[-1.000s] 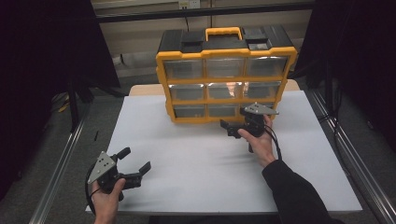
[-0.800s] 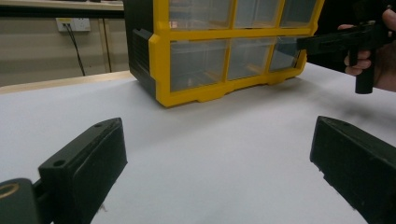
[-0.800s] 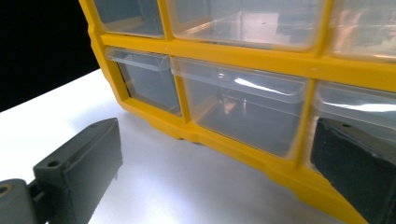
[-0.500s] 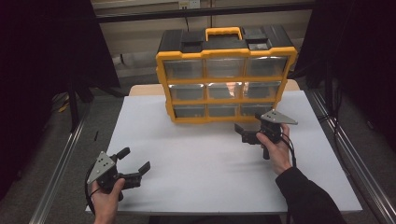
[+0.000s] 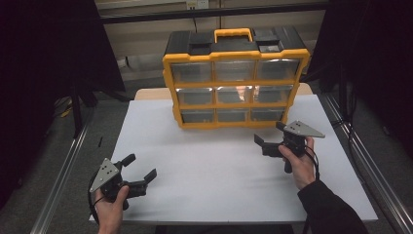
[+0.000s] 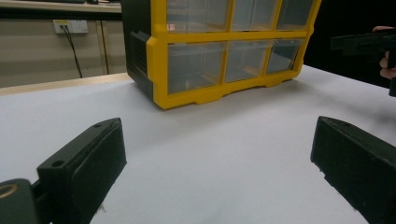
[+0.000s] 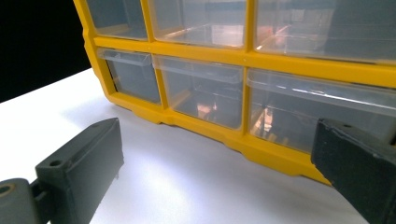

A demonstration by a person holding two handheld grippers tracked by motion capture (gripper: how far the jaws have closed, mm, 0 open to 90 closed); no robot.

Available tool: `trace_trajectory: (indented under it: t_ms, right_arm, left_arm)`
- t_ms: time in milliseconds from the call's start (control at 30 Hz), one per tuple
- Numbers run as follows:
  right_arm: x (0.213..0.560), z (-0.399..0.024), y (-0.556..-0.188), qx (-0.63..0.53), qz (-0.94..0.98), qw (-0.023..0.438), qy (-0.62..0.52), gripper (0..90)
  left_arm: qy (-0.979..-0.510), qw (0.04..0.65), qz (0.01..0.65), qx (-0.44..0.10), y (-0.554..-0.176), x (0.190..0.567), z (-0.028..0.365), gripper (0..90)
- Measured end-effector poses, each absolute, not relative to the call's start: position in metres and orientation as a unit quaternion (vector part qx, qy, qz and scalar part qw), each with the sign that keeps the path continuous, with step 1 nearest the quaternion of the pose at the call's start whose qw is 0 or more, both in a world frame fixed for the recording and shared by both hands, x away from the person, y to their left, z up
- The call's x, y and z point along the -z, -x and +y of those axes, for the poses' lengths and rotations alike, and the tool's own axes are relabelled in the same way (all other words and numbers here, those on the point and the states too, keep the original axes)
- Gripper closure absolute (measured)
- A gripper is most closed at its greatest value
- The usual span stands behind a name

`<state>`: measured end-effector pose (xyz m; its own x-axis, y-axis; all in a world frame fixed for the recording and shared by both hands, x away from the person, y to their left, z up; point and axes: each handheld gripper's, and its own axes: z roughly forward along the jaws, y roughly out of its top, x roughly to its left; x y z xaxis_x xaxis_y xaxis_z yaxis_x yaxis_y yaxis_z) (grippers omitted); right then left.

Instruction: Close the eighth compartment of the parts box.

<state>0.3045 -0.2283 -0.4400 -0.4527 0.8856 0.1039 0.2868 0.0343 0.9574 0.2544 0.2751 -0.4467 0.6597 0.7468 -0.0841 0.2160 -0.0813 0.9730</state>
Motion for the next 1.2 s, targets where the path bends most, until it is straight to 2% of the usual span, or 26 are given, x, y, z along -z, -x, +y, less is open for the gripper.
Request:
trace_trajectory:
  t_ms: [633,1200]
  right_arm:
    - [0.443,-0.257,-0.258,-0.532,0.650,0.316,-0.441,1.7]
    - [0.447,-0.289,-0.218,-0.518,0.642,0.330,-0.459,2.1]
  left_arm:
    - [-0.691,0.591,0.350,-0.228,-0.253,0.448,0.274,3.5]
    - [-0.691,0.585,0.352,-0.237,-0.247,0.446,0.273,4.0]
